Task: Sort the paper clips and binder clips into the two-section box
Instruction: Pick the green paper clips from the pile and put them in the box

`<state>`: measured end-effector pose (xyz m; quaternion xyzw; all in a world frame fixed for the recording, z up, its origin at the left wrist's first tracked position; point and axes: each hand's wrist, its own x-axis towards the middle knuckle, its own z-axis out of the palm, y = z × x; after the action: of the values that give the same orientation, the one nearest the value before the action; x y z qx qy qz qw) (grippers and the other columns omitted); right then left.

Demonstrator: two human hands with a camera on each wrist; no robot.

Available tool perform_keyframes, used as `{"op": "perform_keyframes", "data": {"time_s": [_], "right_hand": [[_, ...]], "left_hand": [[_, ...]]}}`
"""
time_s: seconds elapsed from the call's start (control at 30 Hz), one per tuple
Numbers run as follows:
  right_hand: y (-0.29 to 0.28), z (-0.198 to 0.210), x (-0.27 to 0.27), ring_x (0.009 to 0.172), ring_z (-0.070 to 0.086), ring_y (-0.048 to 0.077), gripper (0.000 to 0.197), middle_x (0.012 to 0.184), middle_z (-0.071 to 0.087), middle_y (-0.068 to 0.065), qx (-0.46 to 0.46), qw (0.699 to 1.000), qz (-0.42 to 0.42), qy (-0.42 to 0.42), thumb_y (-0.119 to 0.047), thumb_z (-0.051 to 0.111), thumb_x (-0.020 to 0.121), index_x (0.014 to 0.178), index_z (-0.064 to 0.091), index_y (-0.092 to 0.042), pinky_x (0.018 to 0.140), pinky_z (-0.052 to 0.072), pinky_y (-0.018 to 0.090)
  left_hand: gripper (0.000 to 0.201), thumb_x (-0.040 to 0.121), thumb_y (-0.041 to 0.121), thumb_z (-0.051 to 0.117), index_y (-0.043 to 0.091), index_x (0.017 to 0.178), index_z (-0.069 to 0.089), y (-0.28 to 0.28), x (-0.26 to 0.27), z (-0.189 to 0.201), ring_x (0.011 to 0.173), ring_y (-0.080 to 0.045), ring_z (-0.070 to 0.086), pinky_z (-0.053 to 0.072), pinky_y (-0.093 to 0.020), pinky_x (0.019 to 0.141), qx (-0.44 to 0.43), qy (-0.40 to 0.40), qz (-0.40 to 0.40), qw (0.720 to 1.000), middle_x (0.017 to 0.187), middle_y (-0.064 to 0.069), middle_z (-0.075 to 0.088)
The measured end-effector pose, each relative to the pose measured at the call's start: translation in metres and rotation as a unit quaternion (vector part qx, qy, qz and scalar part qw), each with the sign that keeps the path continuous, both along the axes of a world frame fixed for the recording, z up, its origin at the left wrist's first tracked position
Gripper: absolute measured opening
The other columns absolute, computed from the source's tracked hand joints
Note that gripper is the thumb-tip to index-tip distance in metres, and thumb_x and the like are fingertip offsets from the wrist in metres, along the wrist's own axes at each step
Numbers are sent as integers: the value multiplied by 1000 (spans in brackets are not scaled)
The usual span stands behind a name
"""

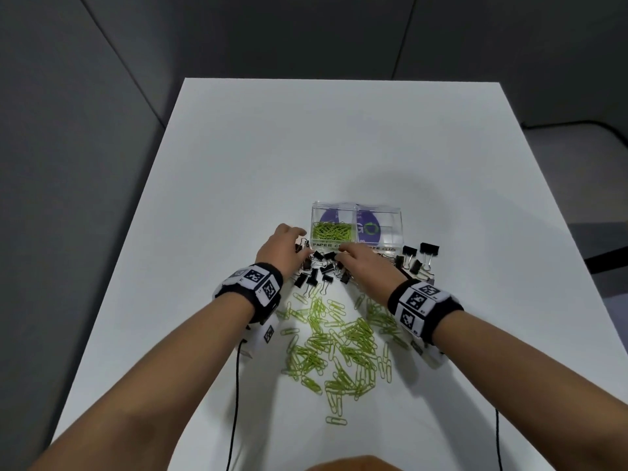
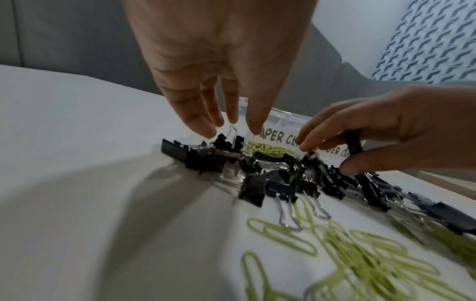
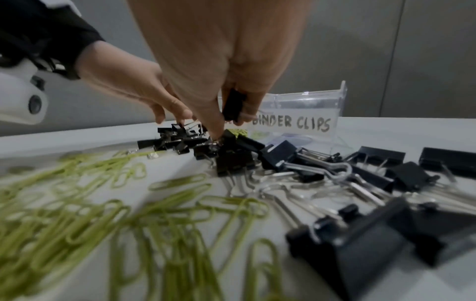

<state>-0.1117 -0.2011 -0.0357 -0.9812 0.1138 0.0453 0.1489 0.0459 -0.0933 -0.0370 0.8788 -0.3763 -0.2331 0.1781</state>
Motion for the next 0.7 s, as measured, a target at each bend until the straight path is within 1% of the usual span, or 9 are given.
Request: {"op": "perform_keyframes", "data": {"time_s": [0.1, 0.17, 0.23, 0.3, 0.37, 0.43, 0.53, 0.6, 0.7], "right_hand": [[-4, -4, -6, 104, 64, 35, 51, 115, 64, 22, -39, 998, 44, -16, 3, 81, 57, 104, 63, -1, 90, 50, 37], [-6, -5, -8, 96, 67, 30, 47, 108, 69, 17, -66, 995, 67, -35, -3, 83, 53, 97, 66, -5, 84, 54, 35], [-8, -5, -11, 89, 67, 26, 42, 101, 70, 12, -75, 993, 79, -49, -4, 82, 56, 95, 66, -7, 77, 57, 35], [-10, -6, -17, 78, 65, 22, 36, 89, 70, 8, -85, 992, 72, -61, -3, 81, 57, 90, 67, -9, 68, 56, 31], [-10, -8, -29, 68, 62, 18, 28, 78, 67, 4, -88, 992, 63, -61, -2, 80, 58, 81, 67, -11, 60, 55, 28], [-8, -12, -48, 64, 61, 17, 25, 74, 67, 2, -78, 994, 59, -46, -5, 82, 58, 77, 67, -12, 56, 57, 27], [0, -20, -79, 66, 63, 16, 31, 77, 69, 3, -55, 997, 53, -24, -11, 85, 58, 84, 68, -11, 56, 59, 26], [10, -23, -93, 66, 64, 16, 35, 79, 70, 4, -62, 996, 60, -21, -10, 84, 60, 91, 69, -9, 60, 58, 25], [25, -23, -101, 66, 64, 16, 39, 80, 70, 3, -87, 993, 68, -31, -11, 83, 59, 96, 70, -9, 60, 56, 25]], "left_hand": [[25, 95, 28, 48, 21, 117, 57, 15, -6, 8, 103, -16, 56, 48, -29, 83, -27, -83, -62, 994, 117, 1, 56], [22, 96, 27, 45, 21, 110, 61, 28, -16, 9, 95, -13, 58, 52, -28, 82, -30, -106, -147, 983, 108, 4, 62], [26, 98, 25, 44, 20, 113, 64, 39, -28, 3, 96, -14, 60, 55, -29, 78, -9, -125, -248, 961, 109, 3, 64], [22, 93, 17, 53, 17, 110, 68, 47, -39, -2, 91, -18, 64, 56, -30, 65, -1, -147, -300, 942, 105, 2, 68], [21, 74, 8, 74, 16, 94, 75, 55, -48, -6, 73, -18, 68, 53, -27, 46, -15, -158, -311, 937, 92, 3, 73], [31, 56, 9, 87, 18, 84, 77, 61, -54, -12, 61, -13, 66, 48, -22, 36, -10, -183, -314, 932, 85, 7, 75], [36, 47, 17, 90, 23, 79, 77, 65, -61, -19, 58, -9, 61, 48, -18, 38, -5, -208, -330, 921, 86, 12, 74], [36, 47, 17, 89, 22, 80, 77, 68, -67, -21, 60, -11, 61, 51, -18, 44, -17, -205, -335, 920, 85, 11, 74], [37, 49, 14, 87, 21, 83, 78, 74, -80, -21, 65, -12, 64, 55, -19, 52, -34, -197, -350, 915, 86, 8, 75]]}}
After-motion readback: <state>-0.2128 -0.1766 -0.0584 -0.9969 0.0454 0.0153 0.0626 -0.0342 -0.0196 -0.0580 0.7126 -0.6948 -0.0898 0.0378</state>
